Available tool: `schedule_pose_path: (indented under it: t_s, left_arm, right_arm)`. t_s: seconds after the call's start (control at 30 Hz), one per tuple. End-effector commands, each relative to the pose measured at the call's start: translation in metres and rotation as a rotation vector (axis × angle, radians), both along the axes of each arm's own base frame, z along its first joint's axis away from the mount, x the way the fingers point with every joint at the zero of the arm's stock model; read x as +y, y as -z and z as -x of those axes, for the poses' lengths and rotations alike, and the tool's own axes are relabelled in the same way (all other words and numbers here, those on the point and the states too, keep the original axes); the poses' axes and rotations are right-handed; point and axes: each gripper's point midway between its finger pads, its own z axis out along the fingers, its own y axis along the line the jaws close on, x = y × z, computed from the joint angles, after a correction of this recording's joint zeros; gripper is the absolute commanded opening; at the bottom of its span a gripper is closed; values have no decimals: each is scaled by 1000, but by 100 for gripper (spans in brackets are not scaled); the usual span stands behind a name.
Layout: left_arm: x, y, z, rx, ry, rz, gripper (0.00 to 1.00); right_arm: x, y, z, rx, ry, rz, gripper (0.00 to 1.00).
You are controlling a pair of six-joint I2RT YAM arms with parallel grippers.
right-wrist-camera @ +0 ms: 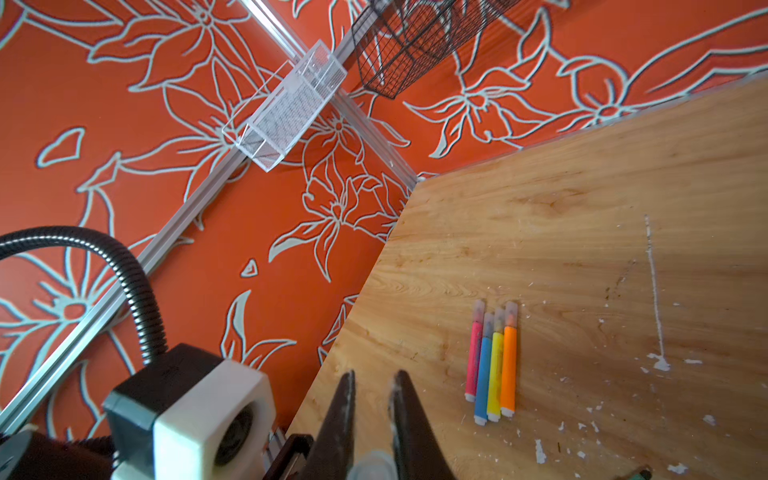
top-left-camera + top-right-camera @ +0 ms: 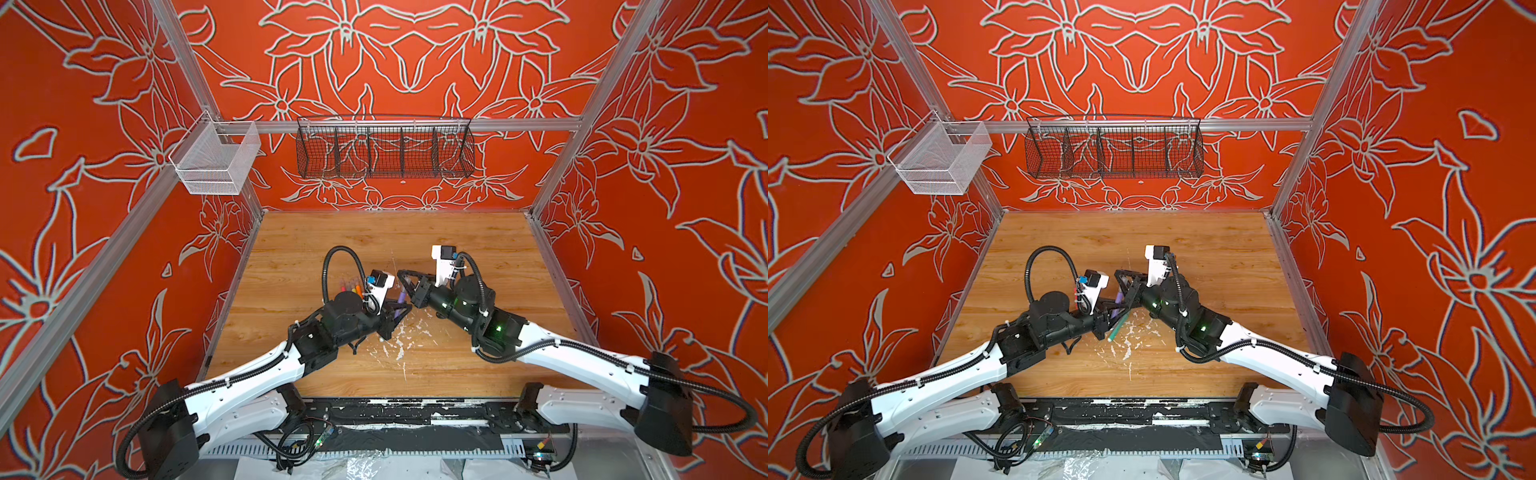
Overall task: Insert the pens into the pen caps
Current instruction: 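Press the cap down onto the purple marker with the right gripper, then open the right gripper and withdraw it while the left gripper lowers the capped purple marker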
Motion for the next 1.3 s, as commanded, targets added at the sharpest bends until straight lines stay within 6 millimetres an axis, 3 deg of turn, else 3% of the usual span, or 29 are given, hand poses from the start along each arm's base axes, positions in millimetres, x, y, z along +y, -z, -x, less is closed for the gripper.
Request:
schedule_pose_path:
  t_s: [0.0, 0.17, 0.27, 0.43, 0.73, 0.9, 0.97, 1.1, 1.27]
  left_arm:
    - [32, -61, -59, -126, -296, 126, 0]
    - [41, -93, -72, -55, -151, 359, 0]
    - [51, -108, -71, -73, -126, 390, 0]
    - [87, -118, -72, -189, -309, 303, 0]
    - [134, -113, -92, -319, -631, 100, 0]
    - [137, -110, -91, -271, -647, 142, 0]
    - [128, -112, -89, -209, -549, 217, 0]
    - [116, -124, -76, -166, -415, 311, 0]
    - [134, -114, -68, -190, -488, 255, 0]
  right_arm:
    - [31, 50, 52, 139, -220, 66, 0]
    - [46, 60, 68, 158, -329, 69, 0]
    - [49, 63, 75, 149, -375, 68, 0]
    - [49, 79, 76, 185, -347, 108, 0]
    - [82, 92, 100, 245, -382, 136, 0]
    - [90, 91, 106, 235, -416, 37, 0]
    - [94, 75, 114, 166, -476, -60, 0]
    - [96, 70, 121, 133, -520, -76, 0]
    - [96, 75, 116, 136, -494, -35, 0]
